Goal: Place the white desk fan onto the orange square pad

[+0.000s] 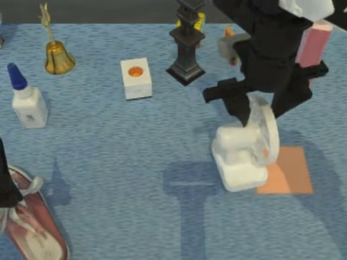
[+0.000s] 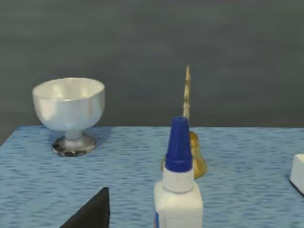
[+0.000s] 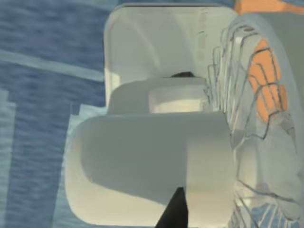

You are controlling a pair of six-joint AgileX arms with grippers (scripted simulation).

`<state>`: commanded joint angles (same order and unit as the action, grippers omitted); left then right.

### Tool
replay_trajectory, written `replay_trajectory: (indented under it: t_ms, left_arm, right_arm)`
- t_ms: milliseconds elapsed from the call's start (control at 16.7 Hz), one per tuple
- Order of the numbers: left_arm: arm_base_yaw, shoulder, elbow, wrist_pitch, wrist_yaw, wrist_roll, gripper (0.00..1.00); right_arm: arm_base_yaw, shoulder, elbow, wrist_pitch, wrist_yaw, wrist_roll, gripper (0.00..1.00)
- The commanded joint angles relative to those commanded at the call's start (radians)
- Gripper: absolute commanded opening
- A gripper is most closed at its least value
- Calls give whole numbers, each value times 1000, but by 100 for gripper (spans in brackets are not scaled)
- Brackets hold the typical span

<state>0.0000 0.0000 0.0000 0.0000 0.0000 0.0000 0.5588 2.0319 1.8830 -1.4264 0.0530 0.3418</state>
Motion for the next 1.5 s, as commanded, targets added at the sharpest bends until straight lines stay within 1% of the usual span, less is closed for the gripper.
replay_trajectory:
  t_ms: [240, 480, 660, 780, 900, 1020, 1500]
  left_arm:
    - [0, 0, 0, 0, 0, 0, 100]
    - [0, 0, 0, 0, 0, 0, 100]
    - [0, 0, 0, 0, 0, 0, 100]
    - [0, 0, 0, 0, 0, 0, 100]
    - [0, 0, 0, 0, 0, 0, 100]
    - [0, 0, 0, 0, 0, 0, 100]
    - [0, 0, 0, 0, 0, 0, 100]
  right_arm:
    - [-42, -59, -24, 31, -5, 508, 0]
    - [-90, -111, -64, 38, -20, 989, 0]
    - [-122, -136, -101, 26, -34, 1287, 0]
    - [-141, -147, -126, 14, -42, 1432, 0]
    - [-156, -154, -149, 2, -50, 1537, 0]
    - [-167, -159, -167, -6, -56, 1600, 0]
    - [-167, -158, -187, 11, -57, 1620, 0]
